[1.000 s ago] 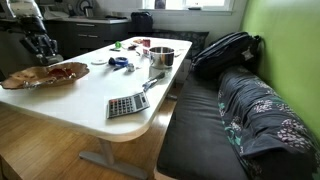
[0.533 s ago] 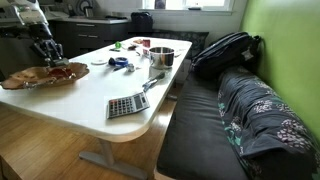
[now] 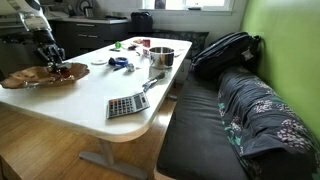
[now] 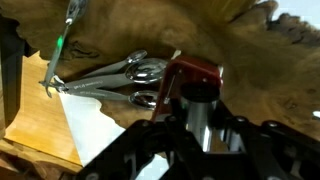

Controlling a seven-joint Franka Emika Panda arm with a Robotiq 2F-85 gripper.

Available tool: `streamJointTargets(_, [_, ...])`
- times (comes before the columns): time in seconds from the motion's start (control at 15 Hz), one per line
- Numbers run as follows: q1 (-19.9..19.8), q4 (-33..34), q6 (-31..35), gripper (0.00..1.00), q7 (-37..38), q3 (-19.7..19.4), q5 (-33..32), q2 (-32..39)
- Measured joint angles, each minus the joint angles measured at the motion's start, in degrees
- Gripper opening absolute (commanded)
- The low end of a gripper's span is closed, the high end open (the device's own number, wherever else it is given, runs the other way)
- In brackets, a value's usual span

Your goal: Put the salt shaker on the wooden tray

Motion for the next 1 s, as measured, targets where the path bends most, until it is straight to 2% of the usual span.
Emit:
streamJointTargets(0.27, [0.30,0.30,-0.58,0.98,0.01,-0.68,0.00,0.61])
streamJointTargets(0.33, [0.31,0.29,-0.58,1.00,0.01,-0.68,0.00,0.53])
streamJointTargets(0.73, [0.00,-0.87,-0.54,1.00,2.42,-0.88,0.00,-5.26])
streamJointTargets(1.0, [-3.08,-3.73,-0.45,1.00,6.93,-1.95,0.11,-12.46])
